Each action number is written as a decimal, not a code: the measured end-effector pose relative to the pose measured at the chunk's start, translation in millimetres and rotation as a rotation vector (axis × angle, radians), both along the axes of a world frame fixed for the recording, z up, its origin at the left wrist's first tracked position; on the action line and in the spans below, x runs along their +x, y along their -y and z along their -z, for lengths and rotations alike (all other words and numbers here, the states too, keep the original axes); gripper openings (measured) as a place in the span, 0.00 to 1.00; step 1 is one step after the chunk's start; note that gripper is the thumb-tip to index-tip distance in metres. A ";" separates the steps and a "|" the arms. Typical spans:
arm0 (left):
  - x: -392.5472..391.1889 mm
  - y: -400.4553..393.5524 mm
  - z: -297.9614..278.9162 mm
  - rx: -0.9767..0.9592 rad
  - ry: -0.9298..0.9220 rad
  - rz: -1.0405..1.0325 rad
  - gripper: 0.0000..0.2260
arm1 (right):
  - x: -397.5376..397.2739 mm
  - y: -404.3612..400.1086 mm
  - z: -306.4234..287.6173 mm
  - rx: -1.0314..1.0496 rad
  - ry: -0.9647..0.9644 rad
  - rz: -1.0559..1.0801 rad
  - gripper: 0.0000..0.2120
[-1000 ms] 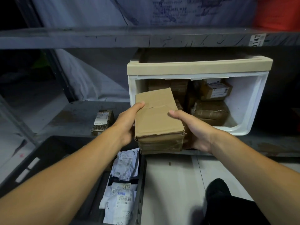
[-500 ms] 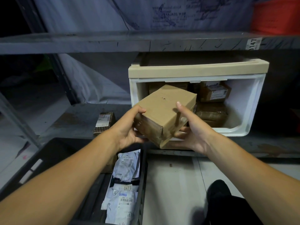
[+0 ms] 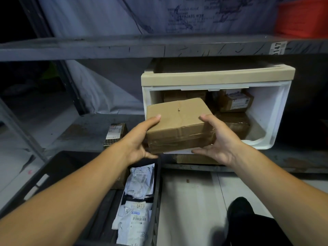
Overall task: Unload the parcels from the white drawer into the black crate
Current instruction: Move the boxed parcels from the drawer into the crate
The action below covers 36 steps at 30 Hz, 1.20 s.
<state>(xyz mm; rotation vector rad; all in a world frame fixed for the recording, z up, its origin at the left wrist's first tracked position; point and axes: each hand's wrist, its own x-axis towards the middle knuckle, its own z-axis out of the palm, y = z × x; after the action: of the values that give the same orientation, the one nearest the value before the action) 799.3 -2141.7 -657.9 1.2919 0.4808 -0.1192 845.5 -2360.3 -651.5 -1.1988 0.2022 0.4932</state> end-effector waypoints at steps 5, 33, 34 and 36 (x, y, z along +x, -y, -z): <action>2.5 -9.3 1.0 -0.038 0.007 -0.097 0.12 | -5.8 8.6 -9.2 -0.035 0.028 -0.180 0.26; -6.4 -24.5 -0.6 -0.012 -0.112 -0.082 0.18 | -9.4 -0.3 -12.8 -0.436 0.575 -0.313 0.58; -6.9 -25.4 -1.5 -0.024 -0.076 -0.039 0.21 | -8.7 0.3 -12.4 -0.431 0.536 -0.285 0.58; -9.6 -24.6 -3.8 -0.049 -0.002 0.029 0.24 | -7.2 2.8 -13.1 -0.393 0.456 -0.244 0.55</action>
<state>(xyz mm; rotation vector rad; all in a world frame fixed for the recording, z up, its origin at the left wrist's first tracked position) 789.6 -2117.1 -654.1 1.2509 0.4585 -0.1553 838.3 -2363.1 -638.4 -1.6991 -0.2535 0.3859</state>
